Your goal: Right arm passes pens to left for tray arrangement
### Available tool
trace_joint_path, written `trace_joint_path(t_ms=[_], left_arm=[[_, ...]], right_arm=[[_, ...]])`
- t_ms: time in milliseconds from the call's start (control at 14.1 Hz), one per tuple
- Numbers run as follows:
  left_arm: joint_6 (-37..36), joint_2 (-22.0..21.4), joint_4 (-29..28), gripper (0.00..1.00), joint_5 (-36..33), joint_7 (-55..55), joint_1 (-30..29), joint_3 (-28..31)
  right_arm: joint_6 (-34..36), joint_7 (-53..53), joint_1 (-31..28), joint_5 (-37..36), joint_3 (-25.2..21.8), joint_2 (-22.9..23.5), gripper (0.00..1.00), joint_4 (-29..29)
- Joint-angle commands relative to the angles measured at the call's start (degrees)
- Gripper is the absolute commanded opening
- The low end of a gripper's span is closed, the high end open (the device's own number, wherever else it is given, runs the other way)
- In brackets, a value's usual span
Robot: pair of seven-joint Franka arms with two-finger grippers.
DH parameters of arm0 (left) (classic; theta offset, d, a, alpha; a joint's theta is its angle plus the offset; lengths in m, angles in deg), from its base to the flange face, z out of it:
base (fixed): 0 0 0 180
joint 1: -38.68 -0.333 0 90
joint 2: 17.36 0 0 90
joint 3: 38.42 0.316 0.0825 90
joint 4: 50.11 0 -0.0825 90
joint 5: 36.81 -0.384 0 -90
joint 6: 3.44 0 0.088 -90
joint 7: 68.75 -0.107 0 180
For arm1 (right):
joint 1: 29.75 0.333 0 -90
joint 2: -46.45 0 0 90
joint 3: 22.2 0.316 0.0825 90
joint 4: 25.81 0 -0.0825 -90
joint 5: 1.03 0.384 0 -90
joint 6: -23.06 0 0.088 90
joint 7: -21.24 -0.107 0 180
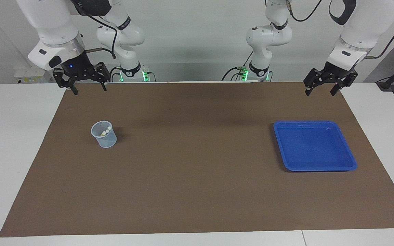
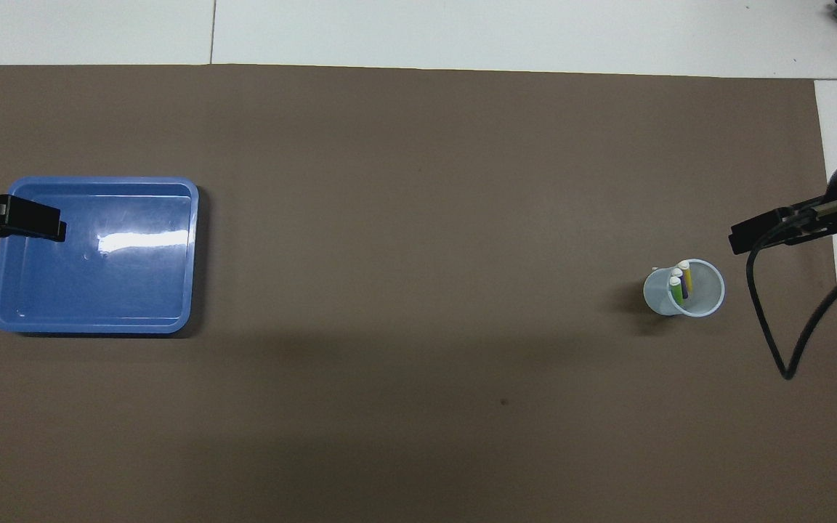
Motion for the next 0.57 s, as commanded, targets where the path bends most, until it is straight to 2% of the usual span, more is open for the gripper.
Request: trace_joint_path(t_ms=[0, 496], left_arm=[[-0.5, -0.8, -0.6, 1.0, -1.1, 0.1, 0.0, 0.0], [-0.4, -0.7, -0.6, 1.0, -1.1, 0.1, 0.0, 0.0]], right_arm=[[0.7, -1.0, 0.1, -0.6, 0.1, 0.1, 1.0, 0.5], [0.8, -0.5, 0.1, -0.6, -0.4, -0.1, 1.0, -0.2]])
